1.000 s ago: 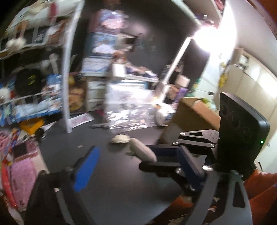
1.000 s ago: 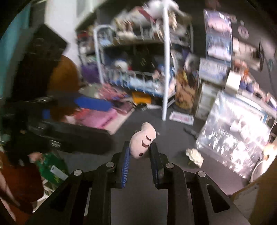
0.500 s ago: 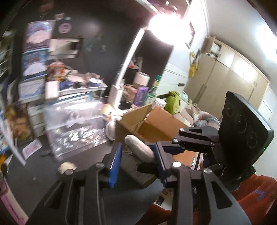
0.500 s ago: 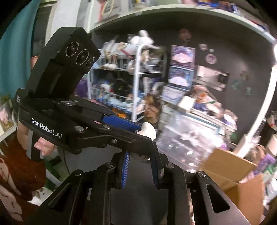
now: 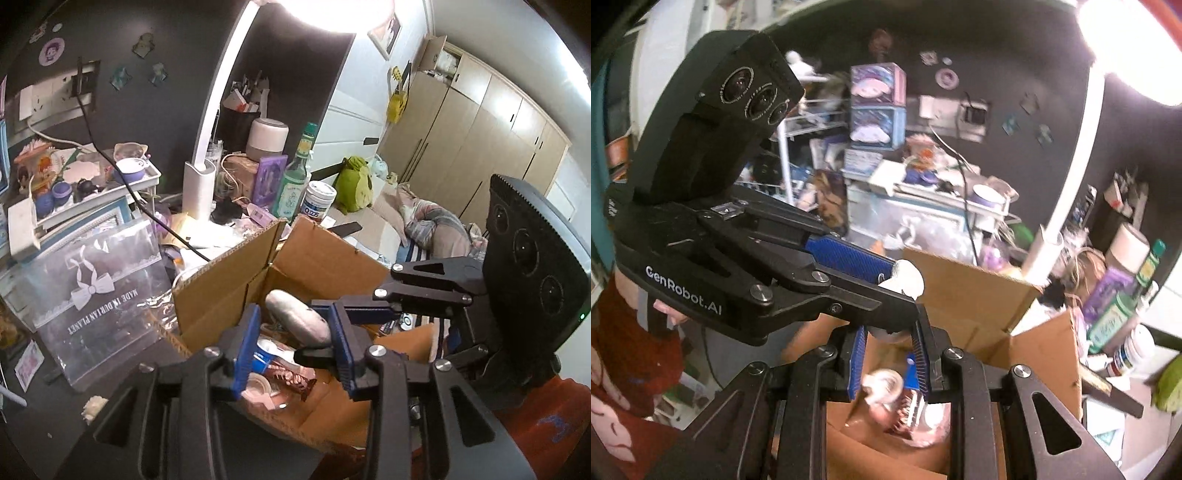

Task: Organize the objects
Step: 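Carry the cat figure with the right gripper into the box and release, then move the right gripper back to the desk onto the white fabric flower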

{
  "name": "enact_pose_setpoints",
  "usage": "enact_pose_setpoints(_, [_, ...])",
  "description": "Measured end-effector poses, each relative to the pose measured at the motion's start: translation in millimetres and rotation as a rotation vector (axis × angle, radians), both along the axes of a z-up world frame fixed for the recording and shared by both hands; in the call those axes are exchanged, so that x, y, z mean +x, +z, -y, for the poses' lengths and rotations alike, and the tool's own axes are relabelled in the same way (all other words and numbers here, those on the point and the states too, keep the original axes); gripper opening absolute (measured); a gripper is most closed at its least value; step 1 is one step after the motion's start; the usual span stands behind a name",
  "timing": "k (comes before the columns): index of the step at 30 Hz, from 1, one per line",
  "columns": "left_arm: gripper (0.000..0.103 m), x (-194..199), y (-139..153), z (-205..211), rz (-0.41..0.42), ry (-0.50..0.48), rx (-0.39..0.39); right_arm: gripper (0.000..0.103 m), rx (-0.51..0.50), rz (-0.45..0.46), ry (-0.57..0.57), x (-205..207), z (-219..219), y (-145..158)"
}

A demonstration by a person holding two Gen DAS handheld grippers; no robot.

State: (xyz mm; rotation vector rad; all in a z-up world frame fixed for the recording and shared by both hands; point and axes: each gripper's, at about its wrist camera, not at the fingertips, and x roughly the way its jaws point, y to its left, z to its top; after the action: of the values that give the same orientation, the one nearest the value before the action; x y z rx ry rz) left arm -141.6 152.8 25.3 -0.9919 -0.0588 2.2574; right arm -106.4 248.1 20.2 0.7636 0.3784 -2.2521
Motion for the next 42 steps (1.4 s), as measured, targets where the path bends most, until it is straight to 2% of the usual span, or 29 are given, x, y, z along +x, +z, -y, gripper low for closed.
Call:
enact_pose_setpoints(1, [0.053, -1, 0, -1, -0.003, 0.010, -0.011, 0.022, 0.006, 0.000, -0.011, -2, 0, -1])
enact_pose_setpoints(2, [0.071, -1, 1, -2, -0.015, 0.022, -0.021, 0.028, 0.022, -0.003, -0.032, -3, -1, -2])
enact_pose_setpoints(3, [0.082, -1, 2, -1, -0.031, 0.034, -0.030, 0.036, 0.029, -0.009, -0.048, -4, -3, -2])
enact_pose_setpoints(5, [0.085, 2, 6, 1, -0.062, 0.048, -0.052, 0.049, 0.033, -0.013, -0.069, -6, -6, 0])
enact_pose_setpoints(6, [0.085, 1, 6, 3, -0.066, 0.051, -0.053, 0.052, 0.029, -0.014, -0.076, -6, -8, 2])
enact_pose_setpoints(12, [0.096, 12, 14, 25, -0.114, 0.122, -0.057, 0.053, 0.025, -0.010, -0.097, -7, -10, 6])
enact_pose_setpoints(19, [0.099, 41, 22, 77, -0.173, 0.237, -0.047, 0.053, 0.002, 0.004, -0.032, 1, 16, 11])
enact_pose_setpoints(27, [0.101, 81, 10, 153, -0.202, 0.397, -0.062, 0.053, -0.042, 0.041, 0.152, 31, 97, 10])
enact_pose_setpoints(34, [0.101, 109, -23, 211, -0.165, 0.503, -0.055, 0.053, -0.036, 0.172, 0.231, 41, 170, -38])
enact_pose_setpoints(37, [0.101, 117, -38, 229, -0.141, 0.528, -0.050, 0.053, -0.001, 0.200, 0.174, 30, 191, -71])
enact_pose_setpoints(40, [0.101, 119, -51, 241, -0.116, 0.549, -0.047, 0.053, 0.051, 0.134, 0.061, 13, 204, -102])
enact_pose_setpoints(42, [0.101, 118, -58, 247, -0.100, 0.560, -0.043, 0.053, 0.062, 0.154, 0.014, -7, 207, -120])
